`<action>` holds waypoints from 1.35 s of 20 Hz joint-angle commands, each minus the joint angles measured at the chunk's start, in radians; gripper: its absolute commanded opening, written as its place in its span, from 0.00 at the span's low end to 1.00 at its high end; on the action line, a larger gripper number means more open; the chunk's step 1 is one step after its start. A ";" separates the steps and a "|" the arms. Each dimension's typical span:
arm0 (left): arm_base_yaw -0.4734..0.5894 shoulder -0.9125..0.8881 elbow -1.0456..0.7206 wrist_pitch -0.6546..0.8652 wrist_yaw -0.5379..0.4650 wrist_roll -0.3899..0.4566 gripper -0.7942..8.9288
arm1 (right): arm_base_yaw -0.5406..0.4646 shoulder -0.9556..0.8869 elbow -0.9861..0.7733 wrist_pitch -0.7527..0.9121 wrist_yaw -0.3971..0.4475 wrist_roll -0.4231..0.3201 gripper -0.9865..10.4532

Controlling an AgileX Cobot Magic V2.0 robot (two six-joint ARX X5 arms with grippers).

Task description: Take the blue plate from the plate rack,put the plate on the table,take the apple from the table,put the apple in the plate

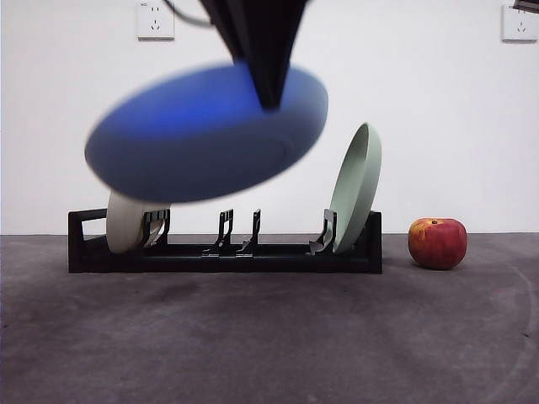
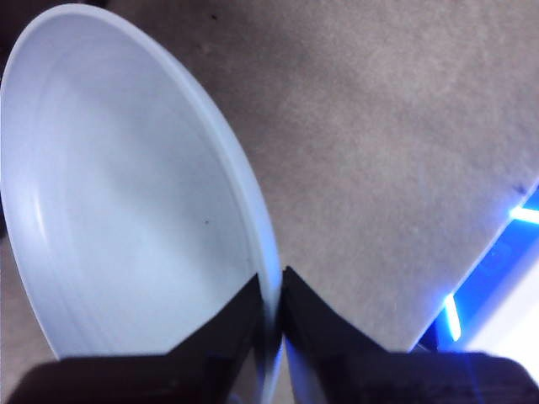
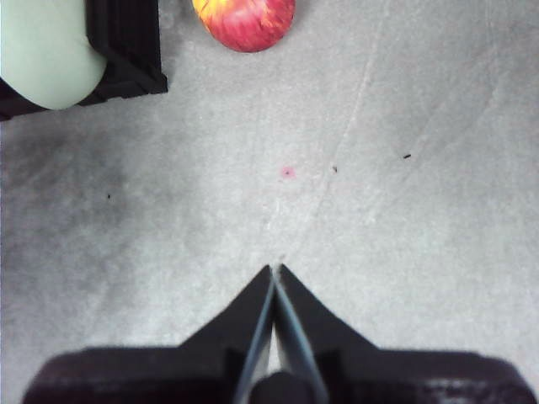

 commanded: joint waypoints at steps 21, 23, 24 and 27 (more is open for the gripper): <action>-0.050 0.104 -0.277 0.241 0.079 -0.060 0.07 | 0.001 0.005 0.003 0.008 0.004 -0.035 0.09; -0.050 0.134 -0.276 0.239 0.100 -0.060 0.08 | 0.001 0.005 0.003 0.007 0.004 -0.037 0.09; -0.050 0.145 -0.277 0.236 0.117 -0.064 0.08 | 0.001 0.005 0.003 0.005 0.004 -0.040 0.09; -0.050 0.158 -0.277 0.241 0.129 -0.092 0.10 | 0.001 0.005 0.003 -0.008 0.004 -0.048 0.09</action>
